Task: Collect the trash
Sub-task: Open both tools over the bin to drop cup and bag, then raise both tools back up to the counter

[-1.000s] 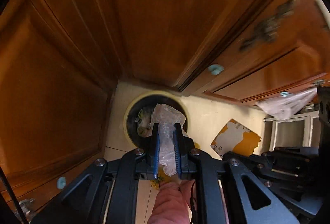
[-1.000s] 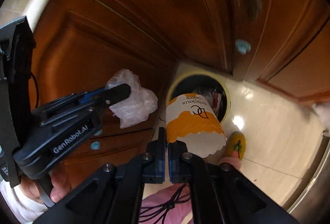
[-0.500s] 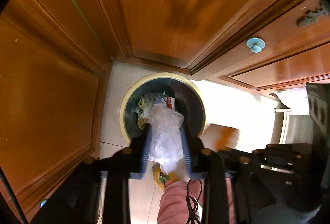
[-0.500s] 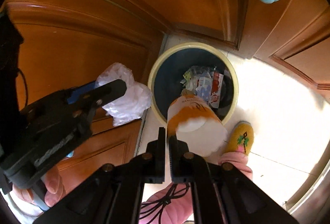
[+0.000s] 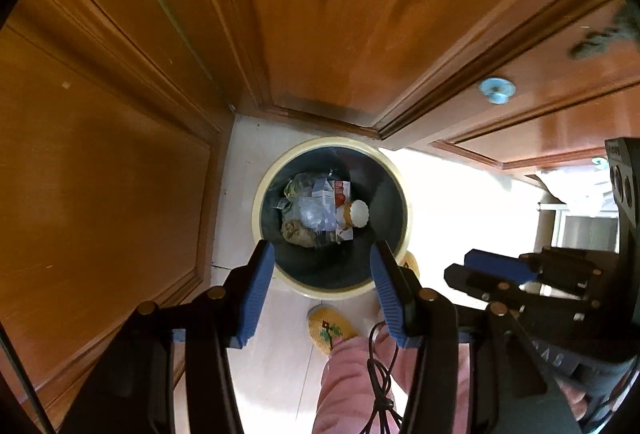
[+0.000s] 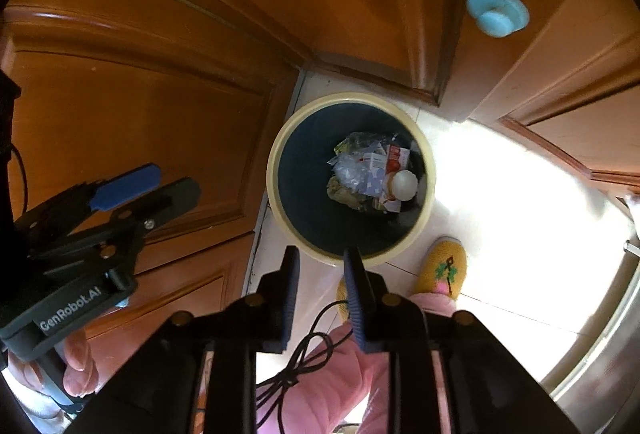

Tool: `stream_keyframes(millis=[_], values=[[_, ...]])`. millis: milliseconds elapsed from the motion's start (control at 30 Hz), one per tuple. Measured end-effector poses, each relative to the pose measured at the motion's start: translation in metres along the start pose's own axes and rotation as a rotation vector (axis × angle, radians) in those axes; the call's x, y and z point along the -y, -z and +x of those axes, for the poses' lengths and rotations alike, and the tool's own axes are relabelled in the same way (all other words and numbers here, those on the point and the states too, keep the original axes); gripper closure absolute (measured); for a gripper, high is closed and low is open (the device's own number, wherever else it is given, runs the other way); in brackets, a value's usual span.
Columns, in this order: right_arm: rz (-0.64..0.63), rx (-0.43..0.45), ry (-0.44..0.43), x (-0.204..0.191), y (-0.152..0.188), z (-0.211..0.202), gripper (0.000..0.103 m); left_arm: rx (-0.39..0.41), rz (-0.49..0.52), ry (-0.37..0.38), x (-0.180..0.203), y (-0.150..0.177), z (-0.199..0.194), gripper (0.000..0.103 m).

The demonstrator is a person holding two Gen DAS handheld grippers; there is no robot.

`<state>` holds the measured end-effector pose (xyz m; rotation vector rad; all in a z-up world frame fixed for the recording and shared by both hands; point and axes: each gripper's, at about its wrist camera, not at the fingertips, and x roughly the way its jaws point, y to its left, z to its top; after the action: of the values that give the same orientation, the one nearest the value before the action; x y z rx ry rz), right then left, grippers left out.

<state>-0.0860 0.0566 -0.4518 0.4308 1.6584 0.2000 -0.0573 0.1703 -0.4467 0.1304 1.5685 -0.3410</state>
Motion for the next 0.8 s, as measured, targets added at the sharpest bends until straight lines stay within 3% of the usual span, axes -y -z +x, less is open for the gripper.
stream_keyframes(millis=[167,267,333,500,633,800], values=[[0.020,0.034,0.022,-0.008,0.016,-0.055,0.080,0.003,0.048,-0.008,0.018,0.011,-0.059,0.054],[-0.006,0.077,0.035,-0.018,0.031,-0.098,0.080,0.038,0.084,-0.006,0.035,0.018,-0.103,0.046],[-0.036,0.110,0.055,-0.027,0.041,-0.126,0.080,0.077,0.115,0.003,0.046,0.023,-0.132,0.040],[-0.079,0.228,0.087,-0.047,0.068,-0.208,0.080,0.186,0.198,0.009,0.074,0.026,-0.209,0.037],[-0.081,0.336,0.093,-0.055,0.085,-0.263,0.080,0.305,0.240,-0.011,0.093,0.026,-0.267,0.018],[-0.088,0.467,0.110,-0.065,0.104,-0.324,0.076,0.398,0.254,0.021,0.111,0.026,-0.324,0.013]])
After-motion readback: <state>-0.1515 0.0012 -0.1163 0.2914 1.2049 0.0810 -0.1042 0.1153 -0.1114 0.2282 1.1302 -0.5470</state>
